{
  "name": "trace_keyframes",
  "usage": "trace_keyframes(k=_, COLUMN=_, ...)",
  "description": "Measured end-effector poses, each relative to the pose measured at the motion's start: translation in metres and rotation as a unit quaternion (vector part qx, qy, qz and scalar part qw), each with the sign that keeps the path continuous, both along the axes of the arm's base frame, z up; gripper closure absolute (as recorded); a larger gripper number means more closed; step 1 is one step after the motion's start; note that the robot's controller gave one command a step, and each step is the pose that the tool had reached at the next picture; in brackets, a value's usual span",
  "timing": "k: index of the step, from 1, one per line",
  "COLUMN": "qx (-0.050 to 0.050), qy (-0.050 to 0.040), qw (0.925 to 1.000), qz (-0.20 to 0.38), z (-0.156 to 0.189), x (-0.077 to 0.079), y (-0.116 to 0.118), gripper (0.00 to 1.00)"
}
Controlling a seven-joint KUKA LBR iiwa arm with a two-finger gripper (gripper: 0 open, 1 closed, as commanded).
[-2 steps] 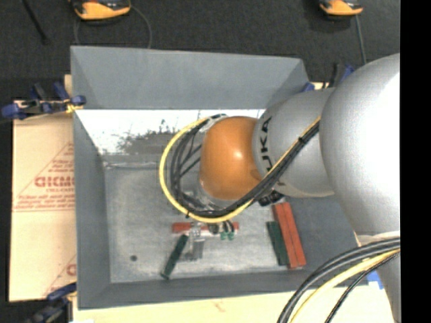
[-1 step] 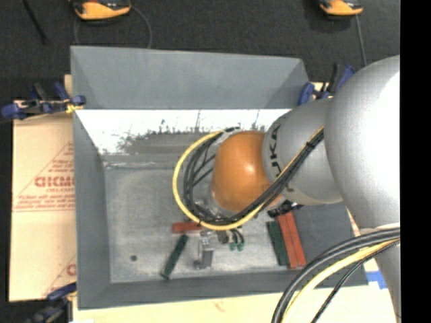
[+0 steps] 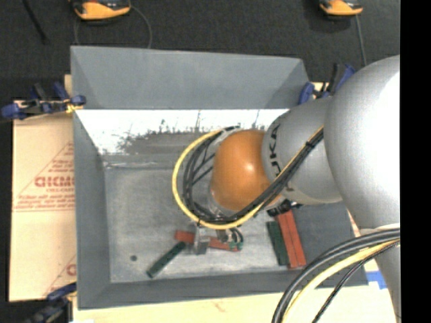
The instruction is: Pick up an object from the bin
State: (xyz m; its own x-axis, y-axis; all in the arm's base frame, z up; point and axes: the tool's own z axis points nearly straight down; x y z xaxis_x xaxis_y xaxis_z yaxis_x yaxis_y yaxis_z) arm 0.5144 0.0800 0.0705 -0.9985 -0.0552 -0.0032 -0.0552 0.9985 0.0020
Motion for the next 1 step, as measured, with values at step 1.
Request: trace_keyframes(k=1, qx=-0.001, qy=-0.0026, qw=1.0000, qz=0.008, z=0.0758, x=-0.0055, y=0.0044, gripper=1.00)
